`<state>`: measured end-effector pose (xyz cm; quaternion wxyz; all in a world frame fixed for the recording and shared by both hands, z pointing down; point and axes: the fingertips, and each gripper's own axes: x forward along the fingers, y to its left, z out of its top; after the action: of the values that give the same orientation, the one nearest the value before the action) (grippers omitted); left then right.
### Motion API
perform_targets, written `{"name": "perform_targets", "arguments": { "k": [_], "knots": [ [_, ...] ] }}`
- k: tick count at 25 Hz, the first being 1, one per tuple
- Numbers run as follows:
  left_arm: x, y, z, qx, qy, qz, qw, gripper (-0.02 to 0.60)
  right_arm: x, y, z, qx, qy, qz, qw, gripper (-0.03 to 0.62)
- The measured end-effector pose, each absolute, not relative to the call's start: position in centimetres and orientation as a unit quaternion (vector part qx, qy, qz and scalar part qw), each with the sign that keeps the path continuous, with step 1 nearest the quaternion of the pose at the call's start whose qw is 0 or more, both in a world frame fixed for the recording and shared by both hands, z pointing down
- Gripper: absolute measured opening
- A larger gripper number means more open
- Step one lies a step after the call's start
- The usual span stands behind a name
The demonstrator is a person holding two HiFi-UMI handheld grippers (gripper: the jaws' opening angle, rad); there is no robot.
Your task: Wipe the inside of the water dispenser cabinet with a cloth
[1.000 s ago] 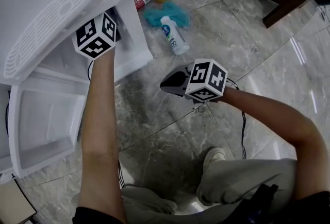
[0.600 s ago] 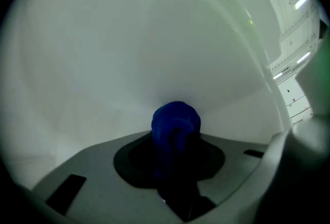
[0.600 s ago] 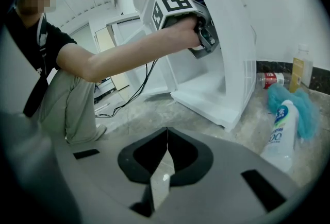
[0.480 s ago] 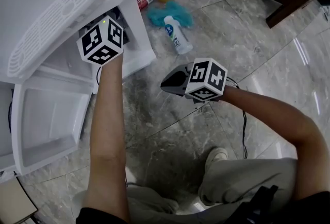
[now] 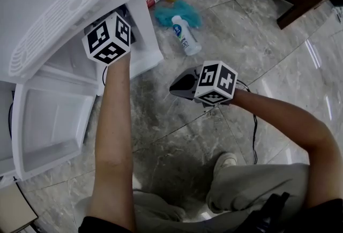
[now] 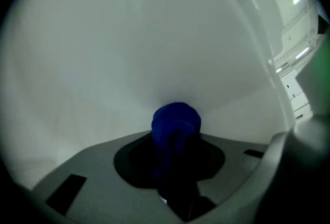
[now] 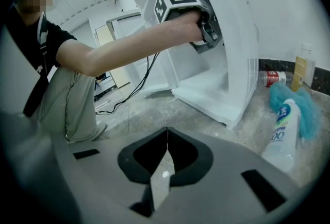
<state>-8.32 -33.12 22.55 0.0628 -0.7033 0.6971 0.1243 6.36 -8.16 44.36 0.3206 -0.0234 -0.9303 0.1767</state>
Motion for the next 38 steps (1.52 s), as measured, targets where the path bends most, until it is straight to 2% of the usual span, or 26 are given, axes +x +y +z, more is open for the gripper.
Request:
{"name": "perform_targets", "arguments": {
  "k": [11, 17, 20, 26, 30, 34, 35, 36, 37, 38],
  "knots": [
    [-8.9, -35.2, 22.8, -0.716, 0.69, 0.092, 0.052, 0.104, 6.4, -8.0, 44.7, -0.025, -0.927, 0.183, 0.325, -0.002],
    [-8.1, -33.9, 23.5, -0.737, 0.667, 0.104, 0.026, 0.098, 6.1, -9.6, 43.6, 0.013, -0.926, 0.241, 0.291, -0.002],
    [-6.8, -32.1, 24.4, -0.777, 0.625, 0.057, 0.041, 0.098, 5.1, -10.5, 42.7, 0.03, -0.927, 0.251, 0.276, -0.002],
    [-3.9, -26.7, 25.8, -0.882, 0.465, -0.06, 0.051, 0.101, 2.4, -15.1, 38.1, 0.087, -0.937, 0.27, 0.202, -0.001],
    [-2.0, -20.6, 26.8, -0.918, 0.373, -0.125, 0.051, 0.101, 1.5, -16.5, 36.2, 0.101, -0.94, 0.284, 0.161, 0.0],
    [-1.6, -13.7, 29.5, -0.927, 0.309, -0.197, 0.08, 0.101, 0.6, -15.7, 35.1, 0.085, -0.933, 0.323, 0.133, 0.005],
    [-2.2, -12.4, 30.4, -0.923, 0.308, -0.211, 0.089, 0.101, 0.3, -15.1, 35.0, 0.08, -0.93, 0.334, 0.129, 0.039],
    [-3.1, -11.6, 31.6, -0.918, 0.312, -0.227, 0.095, 0.101, 0.0, -14.5, 34.9, 0.077, -0.927, 0.344, 0.126, 0.145],
    [-4.1, -11.1, 32.8, -0.91, 0.319, -0.244, 0.098, 0.101, -0.5, -14.0, 34.8, 0.075, -0.925, 0.351, 0.122, 0.22],
    [-5.1, -11.1, 33.9, -0.902, 0.328, -0.263, 0.099, 0.101, -0.9, -13.5, 34.5, 0.071, -0.924, 0.356, 0.118, 0.246]
  ]
}}
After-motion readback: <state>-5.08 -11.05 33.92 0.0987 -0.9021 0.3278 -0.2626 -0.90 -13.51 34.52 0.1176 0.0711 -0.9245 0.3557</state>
